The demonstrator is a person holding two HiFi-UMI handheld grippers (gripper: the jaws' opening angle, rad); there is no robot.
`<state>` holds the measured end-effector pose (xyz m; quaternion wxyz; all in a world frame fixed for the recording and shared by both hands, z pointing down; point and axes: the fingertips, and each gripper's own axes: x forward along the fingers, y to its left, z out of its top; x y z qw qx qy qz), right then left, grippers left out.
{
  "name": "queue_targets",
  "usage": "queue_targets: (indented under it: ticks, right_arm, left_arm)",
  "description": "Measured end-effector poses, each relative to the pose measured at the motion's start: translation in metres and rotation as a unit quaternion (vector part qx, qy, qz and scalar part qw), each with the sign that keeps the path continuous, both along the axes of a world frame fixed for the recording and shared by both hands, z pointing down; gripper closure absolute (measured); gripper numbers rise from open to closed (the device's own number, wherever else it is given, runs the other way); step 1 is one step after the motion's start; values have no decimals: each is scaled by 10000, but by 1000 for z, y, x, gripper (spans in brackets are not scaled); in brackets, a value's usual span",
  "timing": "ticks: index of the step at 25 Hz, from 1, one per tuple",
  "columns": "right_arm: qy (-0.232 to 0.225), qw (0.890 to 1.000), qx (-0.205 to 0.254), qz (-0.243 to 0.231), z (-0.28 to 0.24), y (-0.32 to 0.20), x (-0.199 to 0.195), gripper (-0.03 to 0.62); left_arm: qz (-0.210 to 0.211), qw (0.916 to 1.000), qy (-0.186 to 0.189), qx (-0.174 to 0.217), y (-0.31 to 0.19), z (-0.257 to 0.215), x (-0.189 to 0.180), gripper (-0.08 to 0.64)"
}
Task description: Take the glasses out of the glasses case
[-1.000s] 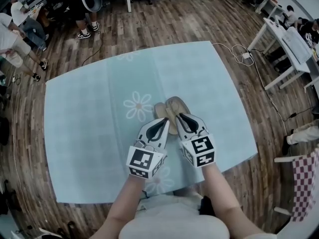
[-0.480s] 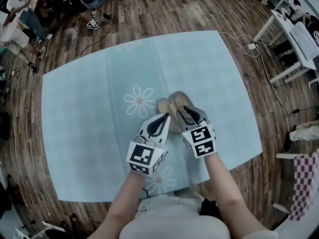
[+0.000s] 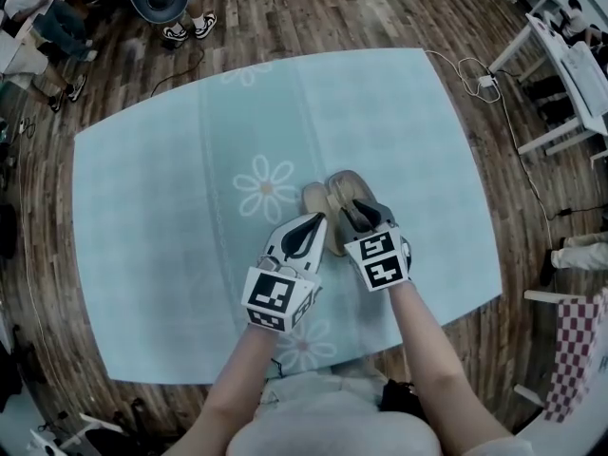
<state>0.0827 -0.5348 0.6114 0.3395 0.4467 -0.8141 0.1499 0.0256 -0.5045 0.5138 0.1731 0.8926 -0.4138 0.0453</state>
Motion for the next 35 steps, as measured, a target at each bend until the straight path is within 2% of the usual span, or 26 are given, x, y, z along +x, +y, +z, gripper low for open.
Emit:
queue_targets:
  ticks: [11,17,21,24,29,35]
  right_arm:
    - [194,9982,-563,108,20,-6,10,491]
    - [414,9945,-961,27,31,-9,12,537]
    - [567,9909,-1211,115,37,-8,17,541]
    - [616,9910,-1178,148,36,-9,13,543]
    - [860,9925,-861,74,35,-11,14,561]
    - [758,9931,-877,168,33,-12,16,568]
  left_arm:
    - [49,9999,53,-112,-6,9,1,554]
    - [47,9999,54,-116,-6,9,5,554]
    - [-22,9999,41,-99,-5,7,0,554]
    - [-104,9999,31,-109,-7,7,-5,554]
    - [-98,9999,-12,-69,-6,7,-4,554]
    - [-74,9999,-113,-34,-1,5,-3,554]
